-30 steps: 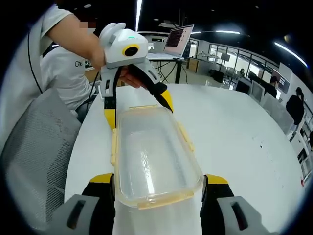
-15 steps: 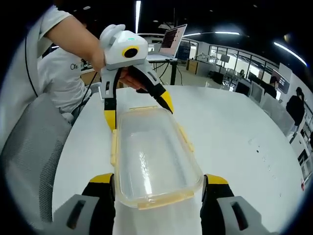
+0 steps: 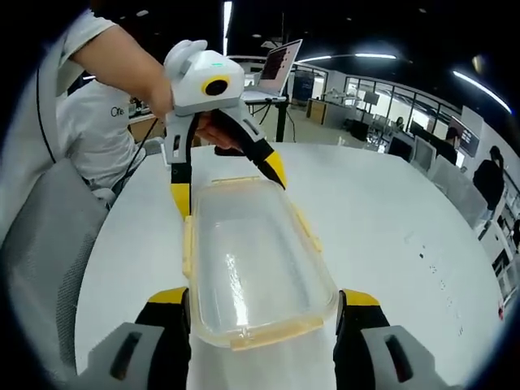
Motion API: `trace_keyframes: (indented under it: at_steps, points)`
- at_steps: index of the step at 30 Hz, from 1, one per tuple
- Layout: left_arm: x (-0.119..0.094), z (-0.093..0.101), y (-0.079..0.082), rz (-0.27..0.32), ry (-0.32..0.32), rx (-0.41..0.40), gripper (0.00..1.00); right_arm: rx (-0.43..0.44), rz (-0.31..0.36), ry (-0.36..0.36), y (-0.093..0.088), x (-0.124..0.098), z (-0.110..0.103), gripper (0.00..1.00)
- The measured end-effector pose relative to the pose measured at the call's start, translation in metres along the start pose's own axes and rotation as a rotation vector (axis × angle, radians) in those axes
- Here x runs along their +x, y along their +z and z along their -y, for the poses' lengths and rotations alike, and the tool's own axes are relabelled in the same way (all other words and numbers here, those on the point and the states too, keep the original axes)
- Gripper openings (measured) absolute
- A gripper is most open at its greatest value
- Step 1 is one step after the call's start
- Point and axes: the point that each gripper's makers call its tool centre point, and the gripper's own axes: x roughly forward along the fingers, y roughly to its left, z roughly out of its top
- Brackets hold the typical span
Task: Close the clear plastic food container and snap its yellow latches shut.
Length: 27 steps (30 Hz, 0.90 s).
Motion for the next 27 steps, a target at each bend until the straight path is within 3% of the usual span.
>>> trace_keyframes:
  at_steps: [11, 14, 20, 24, 25, 27]
  points:
    - [-0.001, 0.001, -0.001, -0.010, -0.007, 0.017, 0.76, 0.024, -0.014, -0.005, 0.001, 0.000, 0.000, 0.73]
    - [-0.004, -0.002, -0.003, -0.012, 0.015, 0.011, 0.82, 0.018, -0.024, -0.009, -0.001, 0.000, -0.001, 0.77]
    - [-0.011, -0.002, -0.002, -0.002, 0.018, -0.003, 0.83, 0.023, -0.028, -0.009, -0.002, -0.005, -0.003, 0.79]
    - [-0.016, -0.001, 0.002, 0.015, 0.024, -0.025, 0.89, 0.016, -0.028, -0.024, 0.000, -0.010, -0.003, 0.82]
    - [-0.016, 0.001, 0.007, 0.042, 0.021, -0.053, 0.91, 0.012, -0.026, -0.031, 0.001, -0.011, -0.003, 0.86]
    - [-0.019, 0.001, 0.008, 0.035, 0.024, -0.068, 0.92, 0.032, -0.030, -0.046, 0.001, -0.012, -0.002, 0.95]
